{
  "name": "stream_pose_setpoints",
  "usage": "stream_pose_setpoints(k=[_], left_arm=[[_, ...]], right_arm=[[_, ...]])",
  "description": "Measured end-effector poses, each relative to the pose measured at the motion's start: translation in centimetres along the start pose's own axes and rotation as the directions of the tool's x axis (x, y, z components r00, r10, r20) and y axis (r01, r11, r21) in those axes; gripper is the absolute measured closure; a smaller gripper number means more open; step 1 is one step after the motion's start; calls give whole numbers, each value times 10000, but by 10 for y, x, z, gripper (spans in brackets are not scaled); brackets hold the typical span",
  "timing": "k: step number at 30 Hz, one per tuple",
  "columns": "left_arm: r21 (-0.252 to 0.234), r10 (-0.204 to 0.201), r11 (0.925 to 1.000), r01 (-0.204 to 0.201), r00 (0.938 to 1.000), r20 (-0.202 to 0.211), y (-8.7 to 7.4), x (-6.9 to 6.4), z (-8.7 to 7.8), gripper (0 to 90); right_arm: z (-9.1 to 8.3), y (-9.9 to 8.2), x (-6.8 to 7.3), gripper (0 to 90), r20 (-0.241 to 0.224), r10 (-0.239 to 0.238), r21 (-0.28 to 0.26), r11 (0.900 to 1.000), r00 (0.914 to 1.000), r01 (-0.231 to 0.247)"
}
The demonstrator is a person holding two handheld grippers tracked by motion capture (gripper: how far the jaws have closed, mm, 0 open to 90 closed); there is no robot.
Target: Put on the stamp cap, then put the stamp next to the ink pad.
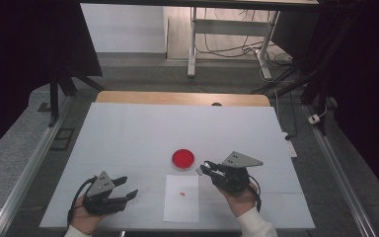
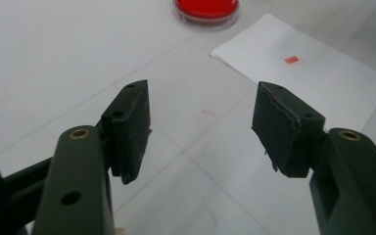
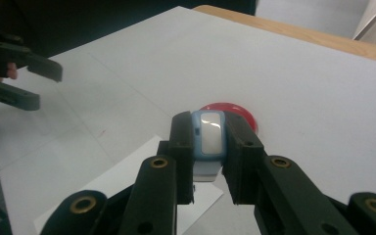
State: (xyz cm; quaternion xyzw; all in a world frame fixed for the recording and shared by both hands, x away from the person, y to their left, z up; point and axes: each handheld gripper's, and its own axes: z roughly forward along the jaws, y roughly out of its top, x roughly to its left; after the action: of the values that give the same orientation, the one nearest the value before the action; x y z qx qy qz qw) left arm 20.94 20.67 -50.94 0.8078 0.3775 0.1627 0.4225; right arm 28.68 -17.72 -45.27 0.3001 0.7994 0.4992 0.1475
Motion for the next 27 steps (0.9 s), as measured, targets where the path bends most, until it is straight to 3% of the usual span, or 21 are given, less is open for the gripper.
stream_pose_setpoints(k=[7, 27], left_arm=[[9, -7, 10000, 7, 10000, -43, -8, 2, -3, 390], [115, -26, 9999, 27, 10000, -56, -9, 2, 1, 384]], right_arm=[[-2, 0, -6, 749, 386, -237, -108, 9997, 9990, 241], [5, -1, -19, 748, 865, -327, 53, 9995, 9957, 324]])
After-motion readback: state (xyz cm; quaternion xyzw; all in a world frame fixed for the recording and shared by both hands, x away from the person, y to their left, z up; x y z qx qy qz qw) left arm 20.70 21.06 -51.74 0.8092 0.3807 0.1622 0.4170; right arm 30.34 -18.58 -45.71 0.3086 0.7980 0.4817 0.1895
